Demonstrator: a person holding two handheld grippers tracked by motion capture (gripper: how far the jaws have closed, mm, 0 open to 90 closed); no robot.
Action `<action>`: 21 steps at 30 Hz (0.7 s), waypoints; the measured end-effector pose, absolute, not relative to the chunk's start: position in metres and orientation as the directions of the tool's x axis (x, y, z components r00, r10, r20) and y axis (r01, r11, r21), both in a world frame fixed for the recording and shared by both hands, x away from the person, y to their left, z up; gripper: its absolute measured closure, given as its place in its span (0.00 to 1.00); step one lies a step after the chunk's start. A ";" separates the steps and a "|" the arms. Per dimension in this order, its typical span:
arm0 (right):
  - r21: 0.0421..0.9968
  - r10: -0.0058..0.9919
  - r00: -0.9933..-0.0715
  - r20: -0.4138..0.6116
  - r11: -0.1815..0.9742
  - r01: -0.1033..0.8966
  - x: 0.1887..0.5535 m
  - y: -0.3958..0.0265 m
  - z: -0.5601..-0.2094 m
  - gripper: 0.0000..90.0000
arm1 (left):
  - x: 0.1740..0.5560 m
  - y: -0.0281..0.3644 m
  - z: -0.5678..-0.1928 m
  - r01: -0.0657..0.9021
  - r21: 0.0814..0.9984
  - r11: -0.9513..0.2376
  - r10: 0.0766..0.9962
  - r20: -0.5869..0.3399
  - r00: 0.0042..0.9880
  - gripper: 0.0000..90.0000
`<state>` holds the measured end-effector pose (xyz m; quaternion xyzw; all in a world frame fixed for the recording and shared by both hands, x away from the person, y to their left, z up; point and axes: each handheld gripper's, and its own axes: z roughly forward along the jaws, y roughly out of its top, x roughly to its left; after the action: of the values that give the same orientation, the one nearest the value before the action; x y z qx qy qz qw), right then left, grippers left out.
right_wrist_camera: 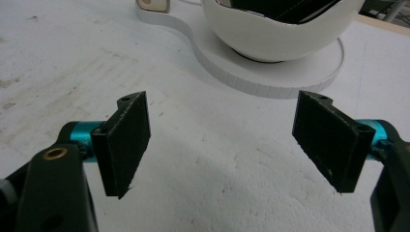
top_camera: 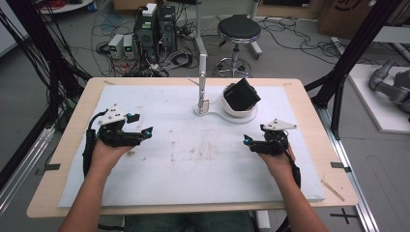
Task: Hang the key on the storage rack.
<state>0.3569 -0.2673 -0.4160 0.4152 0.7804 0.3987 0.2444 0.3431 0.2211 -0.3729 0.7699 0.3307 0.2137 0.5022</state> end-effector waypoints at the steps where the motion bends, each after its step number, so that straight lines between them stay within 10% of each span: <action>1: 0.827 0.843 -0.535 -0.051 0.336 0.451 0.357 -0.268 -0.416 0.24 | 0.341 0.223 -0.375 0.288 0.919 -0.270 0.726 -0.003 0.688 0.30; 21: 0.817 0.833 -0.552 -0.048 0.351 0.458 0.359 -0.265 -0.418 0.24 | 0.335 0.235 -0.397 0.341 0.905 -0.255 0.750 -0.038 0.660 0.24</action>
<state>0.3588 -0.2655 -0.4185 0.4098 0.7870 0.3957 0.2368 0.3349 0.2349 -0.3967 0.7648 0.3568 0.2063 0.4952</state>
